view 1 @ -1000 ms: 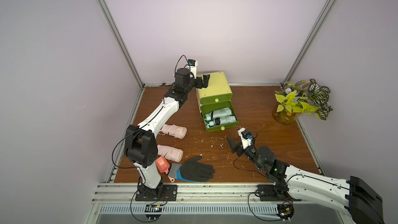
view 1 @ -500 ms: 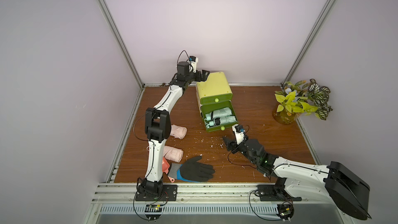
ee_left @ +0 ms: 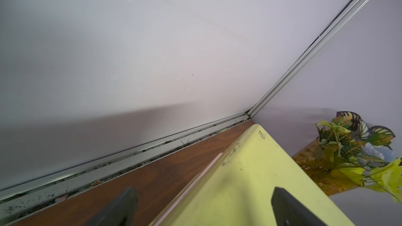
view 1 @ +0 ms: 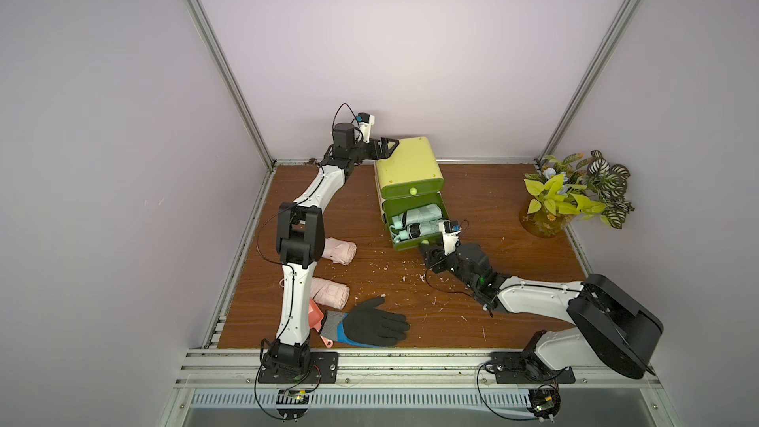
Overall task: Place the umbrella in the drawer by color
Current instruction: Close the drawer in the storage box.
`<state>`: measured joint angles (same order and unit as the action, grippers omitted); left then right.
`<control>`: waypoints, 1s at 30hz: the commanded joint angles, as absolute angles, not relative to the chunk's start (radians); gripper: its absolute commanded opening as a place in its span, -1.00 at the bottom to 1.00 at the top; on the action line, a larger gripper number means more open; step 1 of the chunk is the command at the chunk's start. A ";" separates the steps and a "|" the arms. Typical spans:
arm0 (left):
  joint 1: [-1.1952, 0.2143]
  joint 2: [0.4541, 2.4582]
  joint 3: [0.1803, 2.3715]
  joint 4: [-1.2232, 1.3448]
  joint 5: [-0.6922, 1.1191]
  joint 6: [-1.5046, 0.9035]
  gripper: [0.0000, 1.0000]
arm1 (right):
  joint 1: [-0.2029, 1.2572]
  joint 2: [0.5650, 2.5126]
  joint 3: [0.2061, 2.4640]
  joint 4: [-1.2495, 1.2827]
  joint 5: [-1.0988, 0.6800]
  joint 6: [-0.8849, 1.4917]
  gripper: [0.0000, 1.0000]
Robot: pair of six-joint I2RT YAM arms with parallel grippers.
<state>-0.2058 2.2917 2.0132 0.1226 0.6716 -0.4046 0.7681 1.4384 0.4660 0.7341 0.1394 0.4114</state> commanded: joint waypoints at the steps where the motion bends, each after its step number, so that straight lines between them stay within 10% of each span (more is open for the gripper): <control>1: -0.224 2.260 1.916 0.205 0.747 -0.480 0.99 | 0.757 1.474 0.523 0.884 0.121 0.378 0.42; 30: -0.288 2.021 1.502 0.508 0.762 -0.669 0.98 | 0.698 1.736 0.818 0.966 -0.006 0.260 0.45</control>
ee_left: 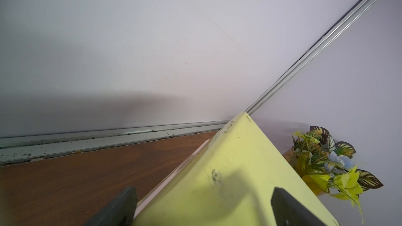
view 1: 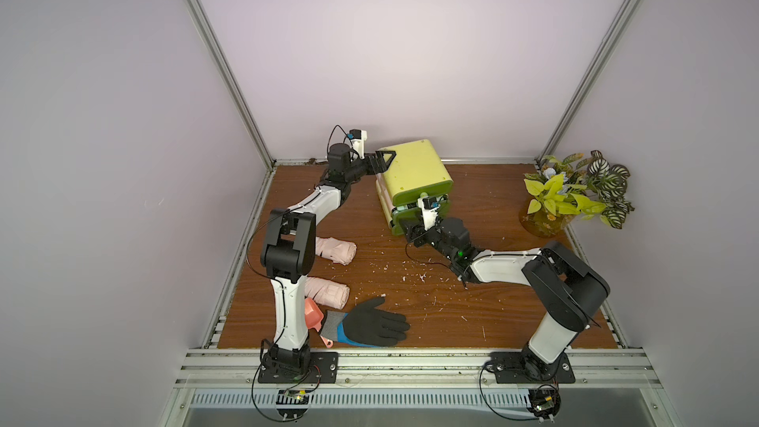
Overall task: Place the umbrella in the drawer by color
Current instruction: Close the drawer in the storage box.
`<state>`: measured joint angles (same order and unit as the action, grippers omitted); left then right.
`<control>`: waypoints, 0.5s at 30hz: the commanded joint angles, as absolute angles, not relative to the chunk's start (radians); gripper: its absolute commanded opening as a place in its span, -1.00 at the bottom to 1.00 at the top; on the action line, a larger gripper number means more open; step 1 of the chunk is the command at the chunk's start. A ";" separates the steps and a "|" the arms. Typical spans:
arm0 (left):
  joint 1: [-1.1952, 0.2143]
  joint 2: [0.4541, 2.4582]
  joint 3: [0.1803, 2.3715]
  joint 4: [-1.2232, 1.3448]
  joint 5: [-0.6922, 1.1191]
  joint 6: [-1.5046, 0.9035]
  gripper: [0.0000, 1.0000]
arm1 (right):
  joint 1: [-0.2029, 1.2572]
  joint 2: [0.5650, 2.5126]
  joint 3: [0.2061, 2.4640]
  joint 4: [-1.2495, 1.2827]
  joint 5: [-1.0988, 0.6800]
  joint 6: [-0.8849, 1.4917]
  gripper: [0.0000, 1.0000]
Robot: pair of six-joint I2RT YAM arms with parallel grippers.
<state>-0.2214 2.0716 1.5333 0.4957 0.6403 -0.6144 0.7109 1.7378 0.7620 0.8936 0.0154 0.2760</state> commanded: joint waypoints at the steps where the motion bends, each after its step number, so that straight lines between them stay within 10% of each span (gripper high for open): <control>1: -0.289 2.017 1.492 0.519 0.762 -0.677 0.98 | 0.698 1.740 0.822 0.966 -0.011 0.252 0.46; 15: -0.307 1.948 1.346 0.711 0.812 -0.820 0.99 | 0.669 1.882 0.880 1.093 -0.064 0.265 0.53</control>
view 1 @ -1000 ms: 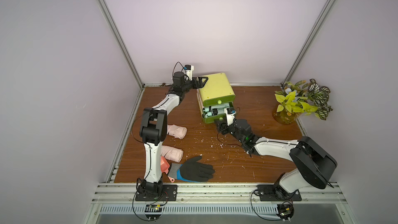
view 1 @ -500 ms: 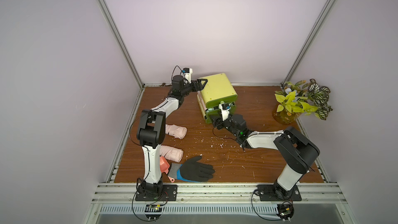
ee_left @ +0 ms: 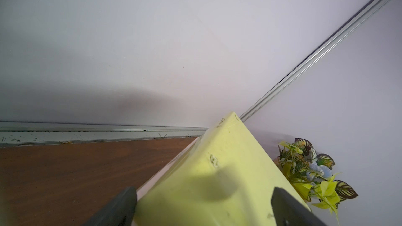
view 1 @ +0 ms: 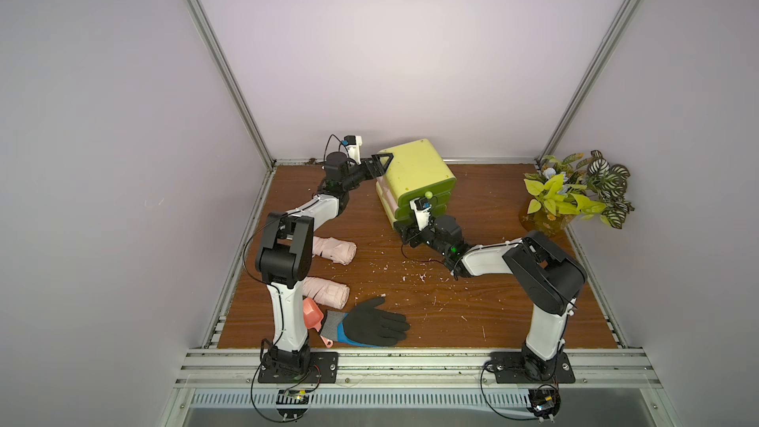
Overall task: Place the umbrella in the drawer by color
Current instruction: Close the drawer in the storage box.
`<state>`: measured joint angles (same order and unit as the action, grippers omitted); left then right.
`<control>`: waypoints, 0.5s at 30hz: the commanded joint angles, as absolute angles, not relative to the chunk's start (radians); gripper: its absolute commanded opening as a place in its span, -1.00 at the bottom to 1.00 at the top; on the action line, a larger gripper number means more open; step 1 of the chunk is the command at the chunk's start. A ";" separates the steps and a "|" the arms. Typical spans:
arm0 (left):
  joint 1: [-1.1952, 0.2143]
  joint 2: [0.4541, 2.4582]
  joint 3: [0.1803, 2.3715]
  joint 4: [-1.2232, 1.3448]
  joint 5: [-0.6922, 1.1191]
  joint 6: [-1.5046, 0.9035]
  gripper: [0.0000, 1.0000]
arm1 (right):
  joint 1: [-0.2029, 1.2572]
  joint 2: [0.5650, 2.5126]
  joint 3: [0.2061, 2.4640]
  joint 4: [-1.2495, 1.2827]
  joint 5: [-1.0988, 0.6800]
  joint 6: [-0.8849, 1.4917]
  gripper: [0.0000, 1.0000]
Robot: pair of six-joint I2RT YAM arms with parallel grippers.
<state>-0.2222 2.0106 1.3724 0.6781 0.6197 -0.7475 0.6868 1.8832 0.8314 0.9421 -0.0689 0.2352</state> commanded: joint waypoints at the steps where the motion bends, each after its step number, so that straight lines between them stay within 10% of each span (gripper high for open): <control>1: -0.306 1.942 1.345 0.700 0.805 -0.810 0.99 | 0.669 1.876 0.877 1.092 -0.070 0.278 0.53; 15: -0.227 1.856 1.323 0.452 0.649 -0.635 0.99 | 0.661 1.535 0.521 0.936 -0.014 0.371 0.60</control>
<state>-0.2390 1.9041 1.3426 0.4908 0.6594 -0.6933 0.6655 1.5719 0.5552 0.9619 -0.0505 0.3492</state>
